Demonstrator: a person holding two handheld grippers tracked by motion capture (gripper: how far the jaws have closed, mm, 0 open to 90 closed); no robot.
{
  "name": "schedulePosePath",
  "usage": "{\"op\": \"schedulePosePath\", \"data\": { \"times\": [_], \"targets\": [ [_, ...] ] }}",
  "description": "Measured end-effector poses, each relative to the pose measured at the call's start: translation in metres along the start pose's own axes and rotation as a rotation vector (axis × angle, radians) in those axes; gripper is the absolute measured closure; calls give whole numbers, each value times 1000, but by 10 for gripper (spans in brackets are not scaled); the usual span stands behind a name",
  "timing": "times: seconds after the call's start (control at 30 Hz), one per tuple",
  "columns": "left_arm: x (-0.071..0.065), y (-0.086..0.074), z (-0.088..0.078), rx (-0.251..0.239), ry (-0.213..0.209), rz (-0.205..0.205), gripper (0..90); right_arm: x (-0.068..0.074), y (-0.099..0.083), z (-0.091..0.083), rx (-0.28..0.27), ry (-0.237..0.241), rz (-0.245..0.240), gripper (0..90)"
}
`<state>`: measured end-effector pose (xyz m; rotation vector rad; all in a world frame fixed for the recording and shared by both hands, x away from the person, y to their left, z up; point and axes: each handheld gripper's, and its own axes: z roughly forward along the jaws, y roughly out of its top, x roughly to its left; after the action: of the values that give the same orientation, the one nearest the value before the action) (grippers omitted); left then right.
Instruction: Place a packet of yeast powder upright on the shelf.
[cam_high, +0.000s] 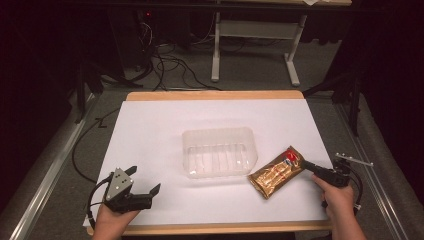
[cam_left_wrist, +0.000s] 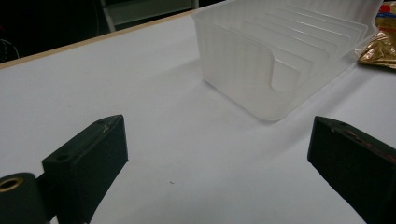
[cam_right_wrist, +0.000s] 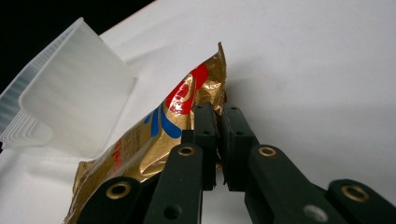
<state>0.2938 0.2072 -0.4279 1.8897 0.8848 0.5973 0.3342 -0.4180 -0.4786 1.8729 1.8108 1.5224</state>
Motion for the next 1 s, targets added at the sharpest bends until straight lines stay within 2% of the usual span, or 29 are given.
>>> {"op": "schedulePosePath", "data": {
  "times": [0.1, 0.6, 0.9, 1.0],
  "targets": [
    [0, 0, -1, -1, 2, 0, 57, 4, 1, -1, -12, -6, -26, 877],
    [1, 0, -2, -1, 3, -1, 57, 15, 2, -6, -42, -17, -88, 883],
    [2, 0, -3, -5, 6, -1, 57, 28, 3, -13, -79, -31, -147, 886],
    [2, 0, -3, -4, 6, -1, 57, 37, 4, -17, -110, -22, -174, 887]
  ]
}}
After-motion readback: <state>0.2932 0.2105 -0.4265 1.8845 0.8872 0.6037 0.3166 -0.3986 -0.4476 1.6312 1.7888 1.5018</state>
